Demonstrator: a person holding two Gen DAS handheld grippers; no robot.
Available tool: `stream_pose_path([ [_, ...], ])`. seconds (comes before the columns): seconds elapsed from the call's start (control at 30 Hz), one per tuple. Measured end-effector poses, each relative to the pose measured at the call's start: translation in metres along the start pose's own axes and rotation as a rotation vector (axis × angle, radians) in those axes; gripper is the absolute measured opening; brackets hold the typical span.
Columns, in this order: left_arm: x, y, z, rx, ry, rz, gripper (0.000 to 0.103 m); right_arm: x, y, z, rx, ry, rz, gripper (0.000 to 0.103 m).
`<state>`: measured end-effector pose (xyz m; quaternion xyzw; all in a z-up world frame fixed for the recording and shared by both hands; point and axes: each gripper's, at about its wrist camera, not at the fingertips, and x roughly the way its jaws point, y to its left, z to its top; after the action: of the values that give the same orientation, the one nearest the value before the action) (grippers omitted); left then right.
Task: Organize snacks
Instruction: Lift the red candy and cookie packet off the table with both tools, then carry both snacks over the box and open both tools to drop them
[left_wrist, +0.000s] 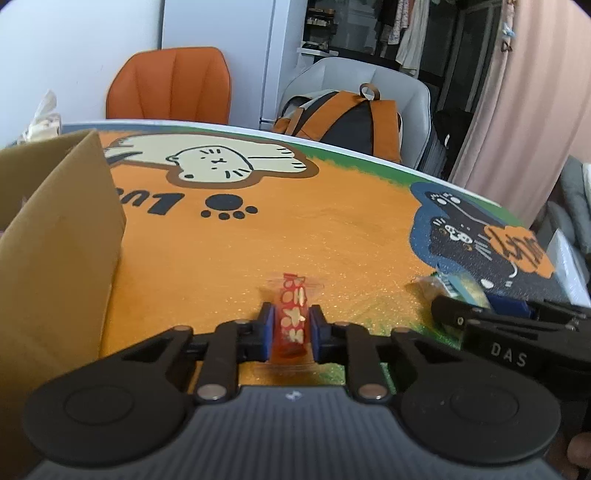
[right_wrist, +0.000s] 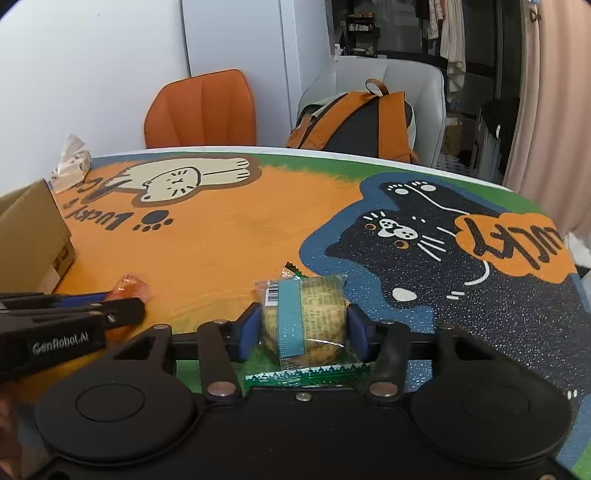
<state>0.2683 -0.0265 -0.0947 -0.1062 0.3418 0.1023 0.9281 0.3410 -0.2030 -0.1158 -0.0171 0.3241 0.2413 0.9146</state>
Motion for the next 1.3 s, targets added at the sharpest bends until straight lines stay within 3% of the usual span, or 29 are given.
stream_pose_path([
  [0.57,-0.065,0.004,0.02,-0.027,-0.097,-0.079,0.016,-0.054,0.011,0.02,0.046,-0.086,0.066,0.049],
  [0.83,-0.1,0.018,0.031,-0.035,-0.166,-0.07,0.016,-0.083,0.037,0.036,0.026,-0.153,0.1,0.05],
  [1.3,-0.128,0.066,0.037,-0.079,-0.202,-0.019,0.016,-0.098,0.089,0.05,-0.027,-0.194,0.162,0.05],
])
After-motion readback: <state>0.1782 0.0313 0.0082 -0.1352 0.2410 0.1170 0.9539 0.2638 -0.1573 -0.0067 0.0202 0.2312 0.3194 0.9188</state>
